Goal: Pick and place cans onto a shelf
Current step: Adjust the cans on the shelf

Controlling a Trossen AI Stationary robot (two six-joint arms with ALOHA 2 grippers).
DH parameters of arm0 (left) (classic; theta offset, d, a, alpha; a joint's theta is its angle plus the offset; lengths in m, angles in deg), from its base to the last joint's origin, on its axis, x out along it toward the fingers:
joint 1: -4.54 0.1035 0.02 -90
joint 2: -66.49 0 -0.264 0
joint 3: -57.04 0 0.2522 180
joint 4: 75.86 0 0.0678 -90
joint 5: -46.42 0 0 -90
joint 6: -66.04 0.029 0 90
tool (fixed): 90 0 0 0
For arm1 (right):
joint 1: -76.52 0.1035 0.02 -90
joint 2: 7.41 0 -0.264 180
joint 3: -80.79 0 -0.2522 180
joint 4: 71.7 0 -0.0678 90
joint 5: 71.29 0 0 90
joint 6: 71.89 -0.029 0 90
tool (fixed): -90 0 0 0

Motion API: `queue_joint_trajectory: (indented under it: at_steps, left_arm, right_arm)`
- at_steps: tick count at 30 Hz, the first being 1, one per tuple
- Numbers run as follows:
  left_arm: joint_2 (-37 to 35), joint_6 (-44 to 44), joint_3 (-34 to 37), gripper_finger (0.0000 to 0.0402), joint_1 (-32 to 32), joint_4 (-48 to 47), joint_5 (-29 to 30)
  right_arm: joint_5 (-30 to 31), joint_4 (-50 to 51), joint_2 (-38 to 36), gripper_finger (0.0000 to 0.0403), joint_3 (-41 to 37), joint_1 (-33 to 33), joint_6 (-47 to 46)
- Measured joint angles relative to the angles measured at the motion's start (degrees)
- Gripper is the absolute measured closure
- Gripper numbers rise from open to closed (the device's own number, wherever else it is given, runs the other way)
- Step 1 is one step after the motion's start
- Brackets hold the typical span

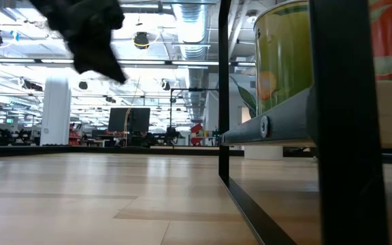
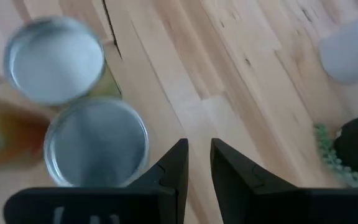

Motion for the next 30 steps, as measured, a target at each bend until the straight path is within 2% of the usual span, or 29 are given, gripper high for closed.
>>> queue_joint_trajectory:
  at_steps: [5, 8, 18, 23, 30]
  left_arm:
    - [0.4, 7.0, -0.3, 0.034, 6.2, 12.2, -6.3]
    - [0.4, 7.9, -0.3, 0.034, 7.3, 15.2, -6.4]
    - [0.4, 6.6, -0.3, 0.034, 5.3, 6.9, -7.5]
    - [0.4, 5.9, -0.3, 0.034, 4.2, 6.2, -7.5]
    - [0.4, 6.2, -0.3, 0.034, 3.9, 6.5, -7.2]
  right_arm:
    - [-0.1, -0.2, 0.0, 0.031, 0.0, -2.5, 0.2]
    - [-0.2, -0.4, 0.0, 0.031, 0.0, -3.8, 0.2]
    - [-0.9, -0.3, 0.8, 0.031, -0.2, -4.7, 5.2]
    - [-4.5, -0.5, 3.6, 0.031, -1.8, -3.7, 6.1]
    - [-6.0, -1.6, 4.9, 0.031, -1.8, -3.2, 5.5]
